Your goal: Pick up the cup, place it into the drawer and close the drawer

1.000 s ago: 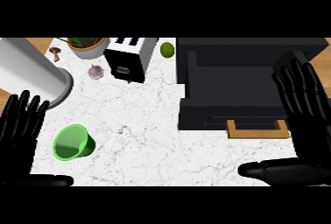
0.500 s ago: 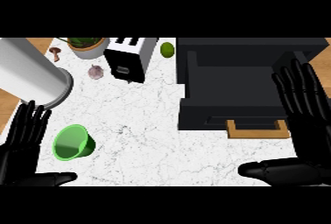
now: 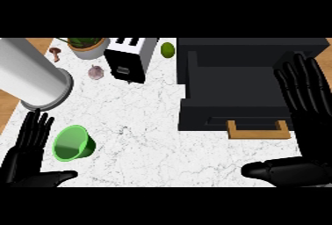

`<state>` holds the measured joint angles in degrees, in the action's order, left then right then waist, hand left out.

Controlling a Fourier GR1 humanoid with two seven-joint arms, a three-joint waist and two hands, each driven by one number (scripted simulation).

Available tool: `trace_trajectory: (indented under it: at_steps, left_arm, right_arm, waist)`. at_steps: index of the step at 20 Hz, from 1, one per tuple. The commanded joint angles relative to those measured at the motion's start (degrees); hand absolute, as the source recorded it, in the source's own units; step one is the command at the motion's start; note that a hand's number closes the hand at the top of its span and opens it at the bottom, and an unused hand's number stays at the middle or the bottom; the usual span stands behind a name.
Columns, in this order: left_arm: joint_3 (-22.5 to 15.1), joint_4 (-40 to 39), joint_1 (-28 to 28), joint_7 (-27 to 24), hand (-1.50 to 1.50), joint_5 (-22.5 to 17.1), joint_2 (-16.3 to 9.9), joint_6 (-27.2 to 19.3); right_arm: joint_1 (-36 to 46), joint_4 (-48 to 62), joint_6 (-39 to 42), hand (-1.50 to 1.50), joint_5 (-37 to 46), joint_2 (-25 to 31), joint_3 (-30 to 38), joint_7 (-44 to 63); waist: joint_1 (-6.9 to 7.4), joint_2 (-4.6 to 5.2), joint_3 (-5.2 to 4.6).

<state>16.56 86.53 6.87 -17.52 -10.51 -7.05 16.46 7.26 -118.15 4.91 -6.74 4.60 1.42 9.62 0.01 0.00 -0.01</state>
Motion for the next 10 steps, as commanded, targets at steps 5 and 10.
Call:
trace_trajectory:
  at_steps: [5,10]
  left_arm:
    - [3.08,-16.88,-7.05,-8.07,-1.50,1.86,-3.82,1.06]
    - [1.39,-18.80,-6.76,-10.35,-1.50,2.13,-2.67,0.64]
  right_arm:
    - [-1.68,2.13,0.42,-1.50,2.01,-1.56,-1.64,-4.20]
    - [-2.85,-1.51,0.21,-1.50,0.68,-1.47,-1.16,-1.72]
  waist:
    - [-0.12,0.02,-0.01]
    - [-0.02,-0.03,0.00]
